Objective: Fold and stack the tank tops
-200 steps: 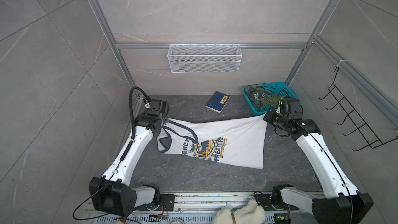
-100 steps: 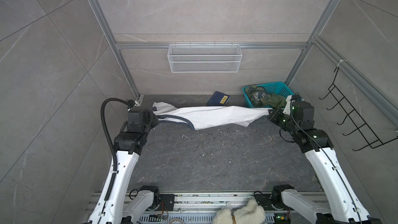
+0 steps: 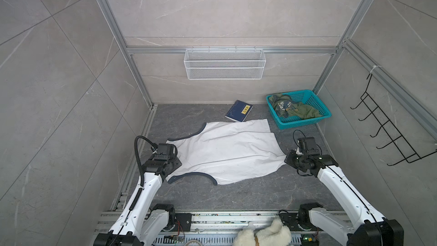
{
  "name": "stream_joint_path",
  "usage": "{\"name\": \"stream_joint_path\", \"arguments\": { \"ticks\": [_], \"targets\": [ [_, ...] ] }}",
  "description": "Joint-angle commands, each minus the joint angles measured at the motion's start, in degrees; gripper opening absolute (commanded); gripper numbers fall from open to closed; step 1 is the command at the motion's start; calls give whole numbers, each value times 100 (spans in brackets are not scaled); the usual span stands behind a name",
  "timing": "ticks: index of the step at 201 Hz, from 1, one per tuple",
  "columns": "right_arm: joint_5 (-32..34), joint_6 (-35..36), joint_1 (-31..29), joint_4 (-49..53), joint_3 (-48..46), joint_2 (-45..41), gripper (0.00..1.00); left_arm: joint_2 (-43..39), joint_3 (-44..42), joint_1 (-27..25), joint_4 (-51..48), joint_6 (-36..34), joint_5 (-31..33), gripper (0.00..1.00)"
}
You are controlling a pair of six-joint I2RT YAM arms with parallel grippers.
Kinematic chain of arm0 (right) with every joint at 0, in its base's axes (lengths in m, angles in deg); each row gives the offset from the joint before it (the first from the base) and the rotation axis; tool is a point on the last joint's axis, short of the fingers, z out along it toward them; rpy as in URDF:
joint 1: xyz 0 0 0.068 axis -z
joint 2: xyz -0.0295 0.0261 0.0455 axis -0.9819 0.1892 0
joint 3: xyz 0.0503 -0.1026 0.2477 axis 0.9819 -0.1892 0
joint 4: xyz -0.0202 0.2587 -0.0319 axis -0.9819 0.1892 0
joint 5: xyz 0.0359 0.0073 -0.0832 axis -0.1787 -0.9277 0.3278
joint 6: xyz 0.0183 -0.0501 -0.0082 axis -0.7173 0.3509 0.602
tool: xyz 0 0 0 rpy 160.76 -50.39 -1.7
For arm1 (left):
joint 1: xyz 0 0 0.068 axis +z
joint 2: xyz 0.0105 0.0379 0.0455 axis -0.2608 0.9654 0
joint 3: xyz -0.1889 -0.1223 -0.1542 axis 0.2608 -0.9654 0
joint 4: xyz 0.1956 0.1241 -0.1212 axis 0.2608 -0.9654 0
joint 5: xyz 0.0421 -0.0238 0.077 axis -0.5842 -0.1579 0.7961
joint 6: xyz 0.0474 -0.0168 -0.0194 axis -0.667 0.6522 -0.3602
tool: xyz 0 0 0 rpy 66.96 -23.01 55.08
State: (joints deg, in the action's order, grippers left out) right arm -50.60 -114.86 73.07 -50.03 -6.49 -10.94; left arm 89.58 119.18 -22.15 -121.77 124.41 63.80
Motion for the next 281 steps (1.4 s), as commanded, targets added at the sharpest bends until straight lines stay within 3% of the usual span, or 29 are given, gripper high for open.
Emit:
{"name": "stream_joint_path", "arguments": {
  "ticks": [1, 35, 67, 84, 111, 136, 197, 246, 281],
  "targets": [
    [154, 17, 6, -196, 416, -4, 0, 42, 716, -521, -262, -118, -201, 68],
    [162, 2, 13, -115, 482, 103, 0, 779, 1078, -2685, -543, 503, 180, 69],
    [214, -100, 11, -88, 82, -123, 0, 1796, 985, -4085, -217, 1367, 125, 69],
    [249, -146, 11, -49, -129, -267, 0, 2101, 795, -4508, 214, 1755, 27, 68],
    [176, -215, 5, -65, -412, -410, 0, 2380, 567, -4781, 687, 2172, 58, 66],
    [162, -222, 7, -86, -560, -435, 0, 2568, 432, -4830, 1073, 2301, -16, 59],
    [357, -229, 8, -92, -629, -250, 0, 2971, 471, -5027, 1096, 2444, -186, 45],
    [454, -271, 12, -109, -719, -240, 0, 3132, 480, -5181, 1005, 2578, -152, 27],
    [552, -306, 9, 23, -702, -253, 0, 2921, 491, -5296, 703, 2638, 126, 8]
  ]
}}
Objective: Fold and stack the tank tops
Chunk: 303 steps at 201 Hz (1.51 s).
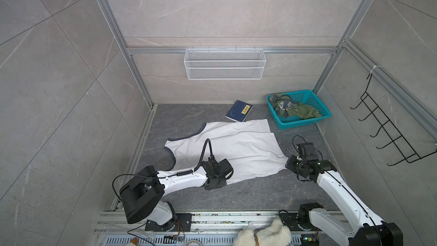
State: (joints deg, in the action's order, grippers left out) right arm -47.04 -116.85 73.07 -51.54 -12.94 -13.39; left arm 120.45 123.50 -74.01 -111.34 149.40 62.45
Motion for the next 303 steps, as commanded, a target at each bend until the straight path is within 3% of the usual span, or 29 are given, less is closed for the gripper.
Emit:
{"name": "stream_joint_path", "arguments": {
  "ticks": [1, 18, 44, 85, 119, 144, 154, 161, 174, 187, 194, 220, 237, 255, 280, 303],
  "targets": [
    [201, -112, 11, 187, -53, -11, 0, -178, 59, -116, -347, 138, 276, 7],
    [266, -129, 12, 417, 42, -75, 0, -553, 95, -322, -661, 197, 717, 0],
    [336, -390, 11, 868, 166, -224, 0, -1313, -129, -667, -1156, 605, 1347, 0],
    [-61, -1231, 20, 1584, -188, -670, 0, -1452, -895, -832, -566, 918, 539, 0],
    [235, -1763, 9, 2245, -436, -1371, 0, -1005, -501, -1431, -1079, 1012, 734, 0],
    [357, -1877, 5, 2563, -496, -1844, 0, -916, -411, -1534, -1378, 1118, 830, 0],
    [373, -1866, 8, 2611, -460, -1957, 0, -1025, -458, -1532, -1331, 1133, 854, 15],
    [396, -1819, 6, 2599, -388, -2002, 13, -1143, -446, -1533, -1373, 1102, 957, 29],
    [440, -1647, 10, 2581, -158, -1980, 52, -1509, -364, -1531, -1591, 1098, 1274, 51],
    [366, -1541, 9, 2460, 53, -1867, 74, -1993, -205, -1534, -1955, 1041, 1676, 62],
    [449, -1509, 5, 2455, 214, -1806, 81, -2239, -80, -1520, -2122, 944, 1982, 67],
    [510, -1228, 13, 2040, 584, -1681, 88, -2827, 286, -995, -2535, 462, 2583, 75],
    [102, -1035, 1, 1552, 683, -1520, 91, -3174, 131, -261, -2195, 113, 2333, 78],
    [195, -1137, -36, 1661, 891, -1402, 92, -3583, -262, 362, -1388, -175, 1997, 78],
    [766, -1303, -32, 2258, 986, -1742, 91, -3654, -622, 621, -802, -274, 1836, 79],
    [1176, -1324, -35, 2777, 991, -2003, 92, -3243, -528, 734, -1173, -337, 1753, 79]
  ]
}}
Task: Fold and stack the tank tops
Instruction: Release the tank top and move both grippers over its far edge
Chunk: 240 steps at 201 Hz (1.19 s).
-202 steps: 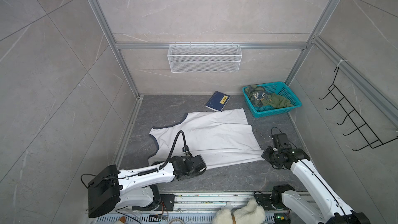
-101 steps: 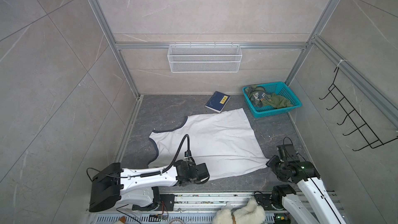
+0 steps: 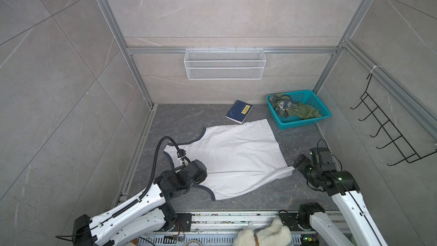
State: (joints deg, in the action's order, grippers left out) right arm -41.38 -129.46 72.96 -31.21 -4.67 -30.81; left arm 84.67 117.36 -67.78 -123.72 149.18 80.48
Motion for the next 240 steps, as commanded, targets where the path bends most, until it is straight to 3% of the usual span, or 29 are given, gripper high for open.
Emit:
{"name": "stream_joint_path", "arguments": {
  "ticks": [1, 19, 37, 62, 107, 137, 169, 187, 216, 240],
  "targets": [
    [613, -61, -30, 753, 164, -261, 92, 358, 94, 109, 25, -311, -39, 79],
    [355, 17, -28, 612, 102, -337, 92, 630, 155, 335, -648, -160, 333, 80],
    [-202, 336, -24, 15, -4, -309, 92, 614, -104, 1002, -582, -363, 218, 79],
    [-1712, 701, -82, -1276, -390, 123, 91, 273, -681, 1874, 607, -967, -790, 80],
    [-2053, 791, -632, -2498, -929, 1456, 92, 888, -1127, 2862, 1368, -1272, -1606, 80],
    [-1840, 560, -1022, -3018, -1299, 2207, 91, 970, -1621, 3418, 1773, -1054, -2166, 80],
    [-1062, 160, -1033, -2671, -1400, 2968, 91, 458, -1872, 3473, 920, -465, -1591, 81],
    [-1094, -153, -1045, -2425, -1429, 3191, 92, -53, -1857, 3502, 544, -233, -1181, 81],
    [-1186, -916, -1138, -2385, -1878, 2733, 91, -216, -1491, 3726, 301, -416, -570, 80],
    [-635, -1409, -1371, -1778, -1986, 1768, 91, 167, -1332, 4311, 864, -815, -1212, 81]
  ]
}}
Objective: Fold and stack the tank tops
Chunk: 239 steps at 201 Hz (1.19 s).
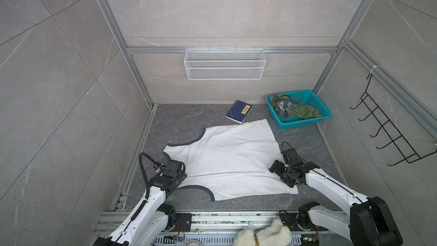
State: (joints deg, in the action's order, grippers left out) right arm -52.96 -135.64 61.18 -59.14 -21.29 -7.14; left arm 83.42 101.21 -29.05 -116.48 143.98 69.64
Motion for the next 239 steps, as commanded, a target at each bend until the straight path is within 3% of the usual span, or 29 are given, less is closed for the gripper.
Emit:
{"name": "stream_joint_path", "arguments": {
  "ticks": [1, 27, 61, 100, 139, 192, 239],
  "targets": [
    [543, -792, -198, 1045, -323, -645, 91, 306, 298, 459, 159, -322, -147, 81],
    [573, -257, -204, 1193, 17, -1128, 91, 744, 932, 879, 570, -909, -393, 81],
    [535, 757, -214, 705, 941, -739, 91, 2047, 2241, 896, 877, -1495, -993, 82],
    [261, 1634, -218, 22, 2118, 976, 91, 3020, 2451, 902, 1472, -1491, -1447, 82],
    [191, 2226, -207, -7, 3180, 2642, 92, 3807, 2536, 993, 2029, -1544, -1766, 82],
    [247, 2143, -180, -46, 3544, 3708, 91, 4697, 2670, 1342, 2600, -1414, -2311, 83],
    [8, 1397, -336, -709, 2427, 3367, 91, 5271, 3021, 1446, 2697, -1468, -2252, 84]
  ]
}}
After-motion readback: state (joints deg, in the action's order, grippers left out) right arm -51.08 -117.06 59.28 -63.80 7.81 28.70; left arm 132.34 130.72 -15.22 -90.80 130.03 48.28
